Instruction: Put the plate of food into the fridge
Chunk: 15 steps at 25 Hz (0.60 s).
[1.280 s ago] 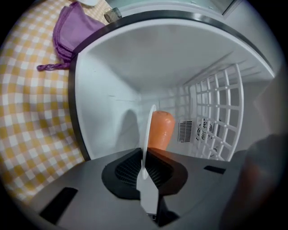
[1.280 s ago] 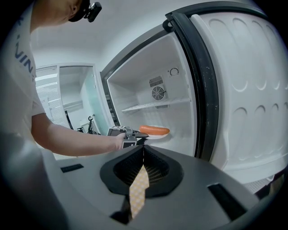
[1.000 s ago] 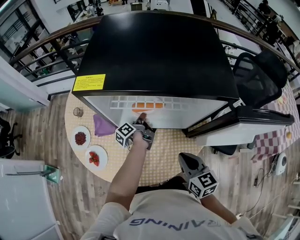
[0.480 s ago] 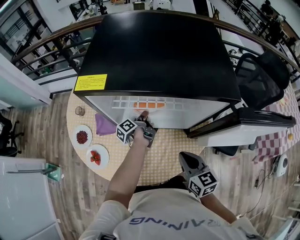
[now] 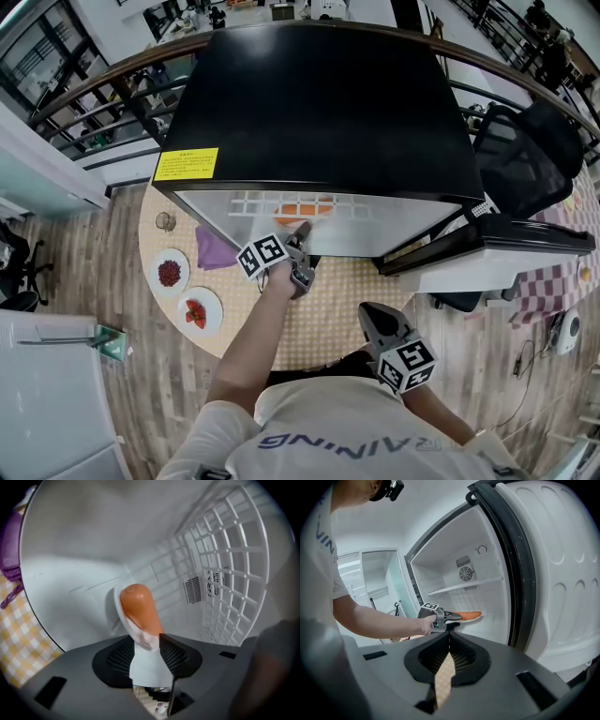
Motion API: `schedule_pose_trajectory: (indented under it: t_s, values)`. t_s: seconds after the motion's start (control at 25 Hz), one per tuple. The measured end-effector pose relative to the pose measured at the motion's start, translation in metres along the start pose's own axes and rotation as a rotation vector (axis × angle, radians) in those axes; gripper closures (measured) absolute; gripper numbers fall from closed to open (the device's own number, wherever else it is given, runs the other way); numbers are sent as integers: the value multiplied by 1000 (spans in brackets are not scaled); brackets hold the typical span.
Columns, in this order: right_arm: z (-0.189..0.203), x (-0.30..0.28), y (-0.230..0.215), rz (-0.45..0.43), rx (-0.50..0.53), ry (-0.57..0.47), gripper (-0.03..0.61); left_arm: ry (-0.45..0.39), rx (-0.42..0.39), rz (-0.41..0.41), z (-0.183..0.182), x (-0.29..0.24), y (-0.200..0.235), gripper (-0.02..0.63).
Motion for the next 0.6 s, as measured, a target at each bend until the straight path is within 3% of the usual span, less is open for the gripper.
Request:
schedule_pose_trajectory:
  t_s: [0.36, 0.48, 0.6]
  values:
    - [5, 3, -3, 10, -15, 7, 557, 192, -373, -17, 15, -1, -8, 442]
    - [5, 4, -4, 14, -16, 4, 557, 215, -385, -70, 15, 1, -4, 444]
    - [4, 4, -3, 14, -17, 2, 557, 254, -349, -118, 15, 4, 1, 505]
Point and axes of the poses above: the fingertips, and each gripper's own axes: x backward along the fingers, y to its left, z out of its underside, the point moved 7 cm from there along x, backward along the fingers, and after that the axes turned 10 degrees about -y, right-handed, at the moved point
